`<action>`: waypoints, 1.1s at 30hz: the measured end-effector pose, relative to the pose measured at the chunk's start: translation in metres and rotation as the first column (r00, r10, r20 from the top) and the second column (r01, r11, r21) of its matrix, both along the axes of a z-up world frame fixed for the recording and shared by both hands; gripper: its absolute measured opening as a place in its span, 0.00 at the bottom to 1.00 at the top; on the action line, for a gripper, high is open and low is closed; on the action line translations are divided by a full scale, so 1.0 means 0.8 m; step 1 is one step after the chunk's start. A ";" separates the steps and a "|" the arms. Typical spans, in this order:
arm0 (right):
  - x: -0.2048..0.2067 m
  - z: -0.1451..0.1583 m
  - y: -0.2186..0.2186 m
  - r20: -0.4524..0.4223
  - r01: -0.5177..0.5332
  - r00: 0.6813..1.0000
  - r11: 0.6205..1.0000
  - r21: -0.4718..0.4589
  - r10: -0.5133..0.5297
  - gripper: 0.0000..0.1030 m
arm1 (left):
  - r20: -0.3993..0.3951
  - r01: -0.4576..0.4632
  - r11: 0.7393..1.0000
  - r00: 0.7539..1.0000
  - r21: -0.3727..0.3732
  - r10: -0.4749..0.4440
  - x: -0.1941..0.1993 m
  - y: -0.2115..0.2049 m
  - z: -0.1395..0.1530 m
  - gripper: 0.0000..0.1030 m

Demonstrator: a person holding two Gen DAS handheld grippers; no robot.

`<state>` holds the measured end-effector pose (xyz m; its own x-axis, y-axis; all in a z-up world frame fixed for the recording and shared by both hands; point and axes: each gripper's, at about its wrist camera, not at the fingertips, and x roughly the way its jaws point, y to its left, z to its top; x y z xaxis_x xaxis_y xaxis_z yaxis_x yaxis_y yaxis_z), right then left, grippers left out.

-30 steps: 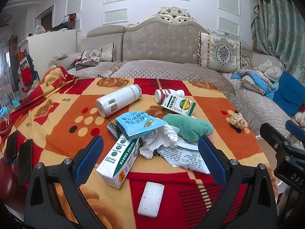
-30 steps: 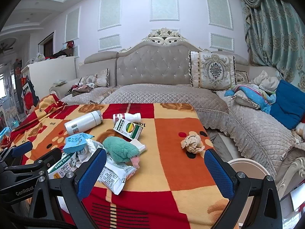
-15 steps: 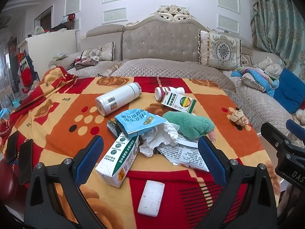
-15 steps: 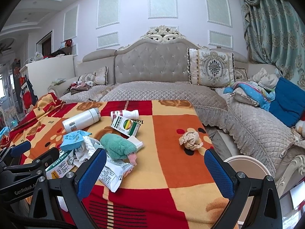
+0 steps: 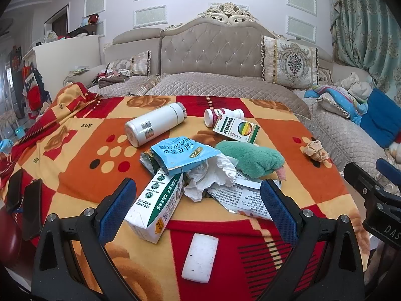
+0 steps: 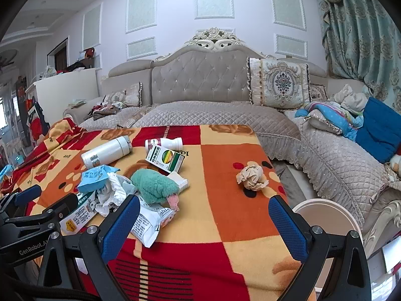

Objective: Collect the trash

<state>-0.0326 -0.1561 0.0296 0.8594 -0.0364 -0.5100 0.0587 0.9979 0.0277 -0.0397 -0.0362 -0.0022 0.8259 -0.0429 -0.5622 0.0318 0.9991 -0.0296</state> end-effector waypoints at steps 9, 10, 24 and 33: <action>0.004 -0.008 0.000 -0.029 -0.015 0.999 1.000 0.000 0.015 0.99 | -0.026 -0.006 1.000 1.000 0.005 0.007 0.003 0.005 -0.008 0.96; 0.005 -0.009 0.000 -0.032 -0.017 0.999 1.000 -0.002 0.017 0.99 | -0.029 -0.007 1.000 1.000 0.007 0.007 0.003 0.007 -0.009 0.96; 0.023 -0.048 -0.014 -0.220 -0.096 0.969 0.991 0.098 0.115 0.99 | -0.217 0.125 0.991 0.969 0.040 -0.114 -0.018 0.053 -0.036 0.96; 0.037 -0.075 0.002 -0.333 -0.160 0.922 0.978 0.131 0.196 0.99 | -0.311 0.184 0.983 0.934 0.007 -0.173 -0.007 0.031 -0.070 0.96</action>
